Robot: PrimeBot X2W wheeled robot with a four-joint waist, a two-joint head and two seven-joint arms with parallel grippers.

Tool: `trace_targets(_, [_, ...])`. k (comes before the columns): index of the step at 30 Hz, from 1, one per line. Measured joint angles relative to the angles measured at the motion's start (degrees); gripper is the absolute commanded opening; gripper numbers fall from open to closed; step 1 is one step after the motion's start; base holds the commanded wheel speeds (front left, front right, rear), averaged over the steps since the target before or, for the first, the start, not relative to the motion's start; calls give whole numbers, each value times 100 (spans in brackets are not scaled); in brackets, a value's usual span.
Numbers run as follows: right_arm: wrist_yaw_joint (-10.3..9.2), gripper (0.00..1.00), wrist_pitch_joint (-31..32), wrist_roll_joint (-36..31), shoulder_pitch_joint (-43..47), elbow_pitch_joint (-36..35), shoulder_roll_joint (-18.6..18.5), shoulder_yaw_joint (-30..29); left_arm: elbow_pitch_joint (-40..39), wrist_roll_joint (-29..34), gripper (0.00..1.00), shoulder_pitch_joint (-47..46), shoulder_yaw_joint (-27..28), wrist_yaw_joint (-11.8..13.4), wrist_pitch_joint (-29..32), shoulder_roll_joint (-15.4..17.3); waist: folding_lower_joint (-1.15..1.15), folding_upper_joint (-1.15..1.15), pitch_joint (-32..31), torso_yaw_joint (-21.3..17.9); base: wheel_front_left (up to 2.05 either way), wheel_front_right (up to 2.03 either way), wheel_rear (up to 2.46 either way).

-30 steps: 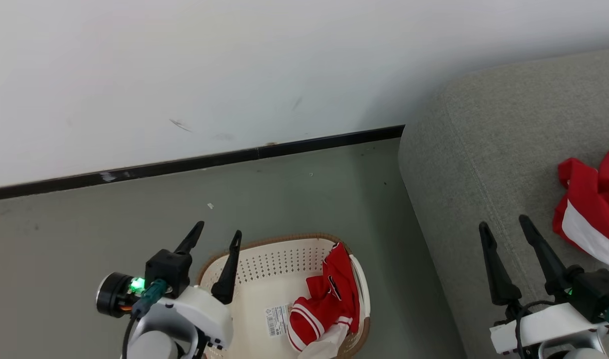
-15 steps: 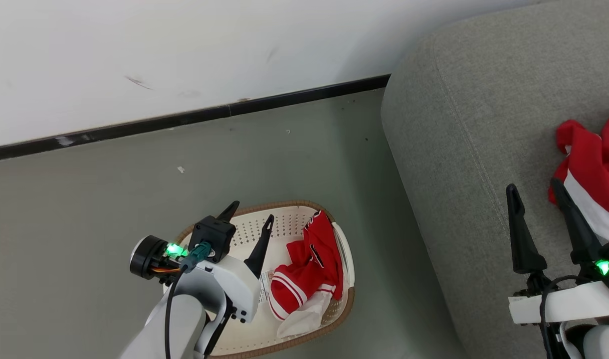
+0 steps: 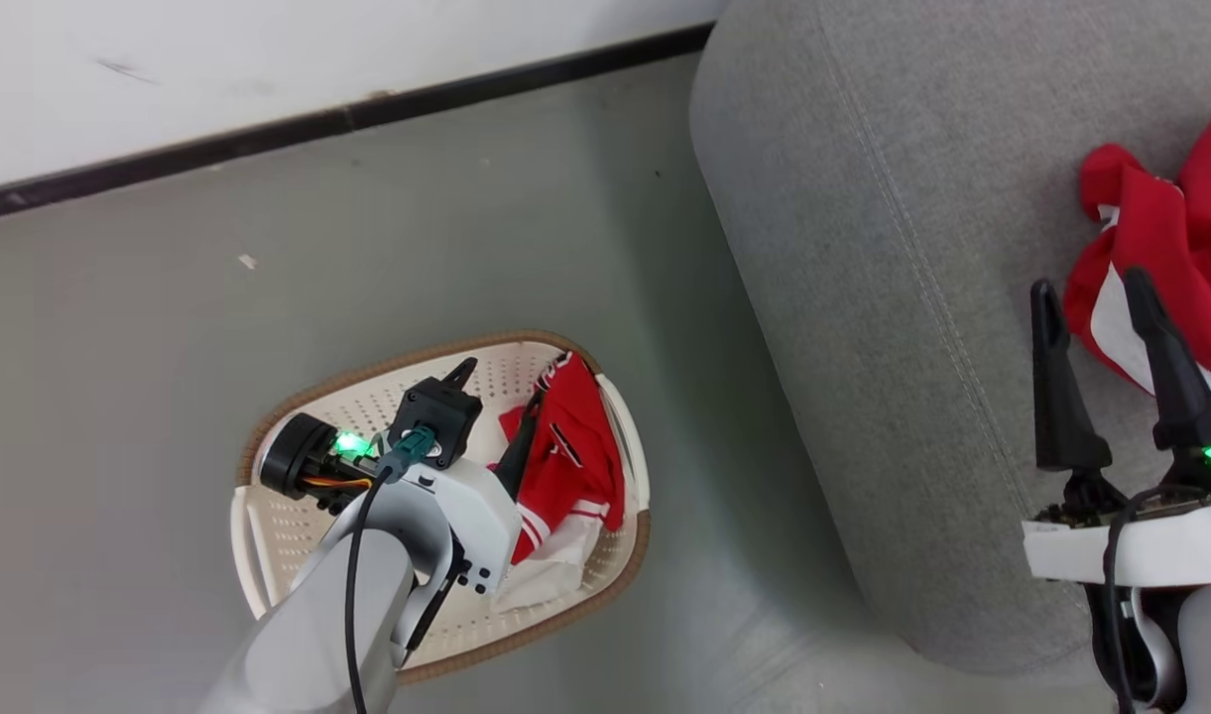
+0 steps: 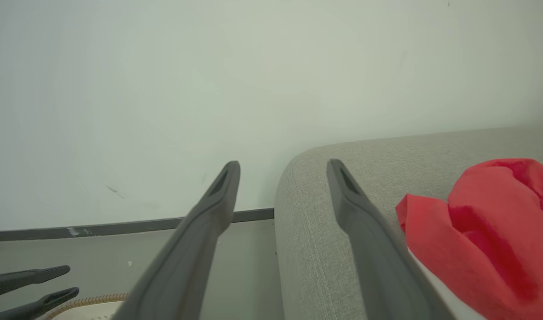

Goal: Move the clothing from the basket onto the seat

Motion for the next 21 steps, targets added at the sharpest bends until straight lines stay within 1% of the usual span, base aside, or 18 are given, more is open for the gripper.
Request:
trace_targets(14, [0, 100, 0, 333, -500, -3, 1, 289, 667, 171, 100, -472, 0, -16, -71, 8, 0, 0, 773, -611, 0, 0, 0])
trace_targets(21, [0, 100, 0, 499, -704, 40, 2, 388, 939, 255, 100, -672, 23, -16, -82, 158, 0, 0, 1085, -917, 0, 0, 0])
